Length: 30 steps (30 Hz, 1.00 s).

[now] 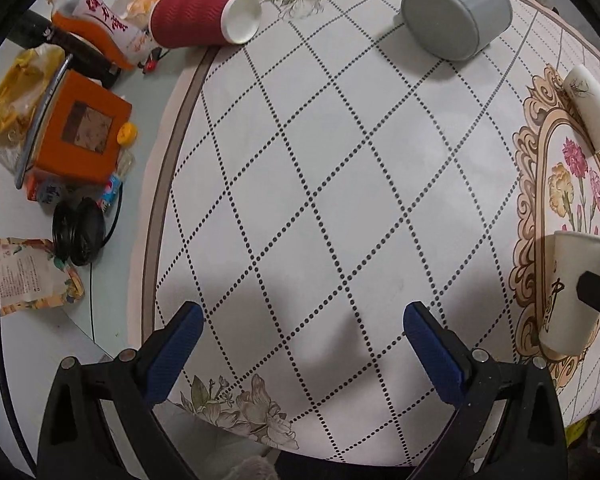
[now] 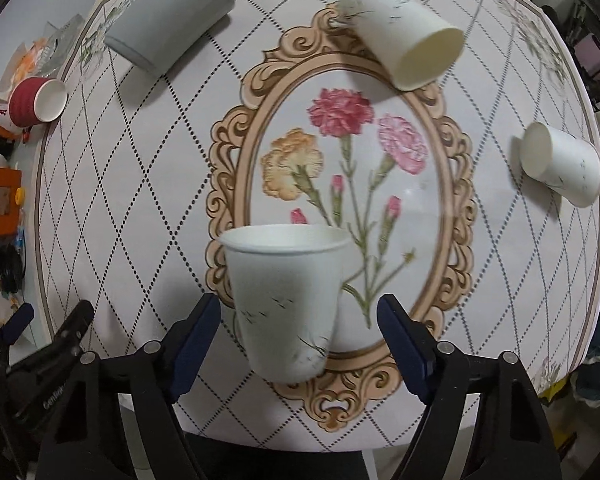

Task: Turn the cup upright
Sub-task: 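Grasp the paper cup with the right tool while the left tool releases it, then rotate the held cup with the right tool so its opening faces up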

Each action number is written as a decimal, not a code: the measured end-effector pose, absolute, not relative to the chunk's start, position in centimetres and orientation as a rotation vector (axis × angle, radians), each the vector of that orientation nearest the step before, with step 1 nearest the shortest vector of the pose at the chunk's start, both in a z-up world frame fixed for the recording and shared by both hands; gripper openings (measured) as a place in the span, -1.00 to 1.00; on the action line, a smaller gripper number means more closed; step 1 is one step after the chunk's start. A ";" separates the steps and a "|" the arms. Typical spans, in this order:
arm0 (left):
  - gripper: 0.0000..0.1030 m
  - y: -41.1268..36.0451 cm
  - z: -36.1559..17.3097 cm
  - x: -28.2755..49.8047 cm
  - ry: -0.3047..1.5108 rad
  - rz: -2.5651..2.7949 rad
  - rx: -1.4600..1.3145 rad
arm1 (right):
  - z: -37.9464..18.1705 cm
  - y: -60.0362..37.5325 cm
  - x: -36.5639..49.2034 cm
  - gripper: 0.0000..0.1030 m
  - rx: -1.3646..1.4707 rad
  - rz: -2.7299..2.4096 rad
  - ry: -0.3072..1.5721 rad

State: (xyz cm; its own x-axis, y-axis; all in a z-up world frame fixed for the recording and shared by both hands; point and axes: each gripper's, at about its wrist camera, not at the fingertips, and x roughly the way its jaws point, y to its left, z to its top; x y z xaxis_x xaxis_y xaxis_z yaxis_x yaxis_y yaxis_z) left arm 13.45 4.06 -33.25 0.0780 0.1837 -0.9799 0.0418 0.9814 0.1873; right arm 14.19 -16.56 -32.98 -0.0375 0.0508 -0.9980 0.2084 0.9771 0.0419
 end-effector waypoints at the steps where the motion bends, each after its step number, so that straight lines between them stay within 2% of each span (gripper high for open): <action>1: 0.98 4.1 -33.3 13.5 1.497 0.103 0.179 | -33.2 -16.3 14.4 0.53 0.202 -0.128 1.614; 5: 0.98 4.4 -33.5 13.5 1.513 0.094 0.173 | -34.6 -15.8 14.8 0.21 0.194 -0.135 1.647; 15: 0.98 4.7 -34.2 13.7 1.591 0.075 0.155 | -34.5 -15.4 14.2 0.20 0.204 -0.153 1.616; 19: 0.98 5.0 -34.7 14.2 1.643 0.044 0.099 | -32.4 -16.5 13.7 0.19 0.276 -0.120 1.498; 24: 0.98 5.2 -35.5 15.1 1.649 0.051 0.095 | -29.7 -16.9 14.0 0.19 0.298 -0.106 1.248; 30: 0.98 4.6 -36.6 16.2 1.615 0.073 0.151 | -30.4 -15.7 16.0 0.19 0.237 -0.146 1.008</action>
State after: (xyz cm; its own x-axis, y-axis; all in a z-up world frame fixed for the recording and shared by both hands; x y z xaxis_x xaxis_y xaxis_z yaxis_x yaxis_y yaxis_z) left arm 16.20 4.60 -36.56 -0.0439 0.1423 -0.9888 0.0530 0.9887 0.1400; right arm 15.96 -15.69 -30.36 0.5270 -0.0118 -0.8498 0.2297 0.9647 0.1291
